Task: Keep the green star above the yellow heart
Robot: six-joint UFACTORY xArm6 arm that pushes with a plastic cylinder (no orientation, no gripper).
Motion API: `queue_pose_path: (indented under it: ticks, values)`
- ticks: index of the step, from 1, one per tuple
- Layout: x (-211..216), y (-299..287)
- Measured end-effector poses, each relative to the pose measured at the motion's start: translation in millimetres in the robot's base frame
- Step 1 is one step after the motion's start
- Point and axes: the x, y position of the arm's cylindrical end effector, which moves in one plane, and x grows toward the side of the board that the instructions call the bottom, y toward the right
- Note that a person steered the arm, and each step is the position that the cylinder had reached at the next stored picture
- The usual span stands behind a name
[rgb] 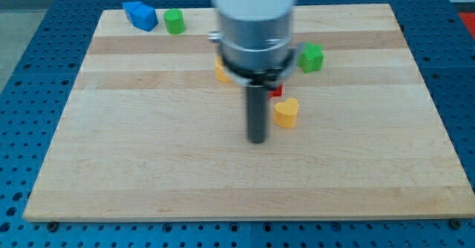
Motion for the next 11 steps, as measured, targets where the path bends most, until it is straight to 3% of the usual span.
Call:
queue_pose_path:
  ticks: [1,2,3,5,6,8,9,10,11]
  values:
    - [-74.6,30.1]
    - [-97.3,62.8]
    - [-91.4,49.4]
    - [-152.0,59.1]
    - [-166.6,99.7]
    - [-183.7,43.1]
    - [-202.3,45.9]
    - [-218.8,89.8]
    - [-209.6,61.9]
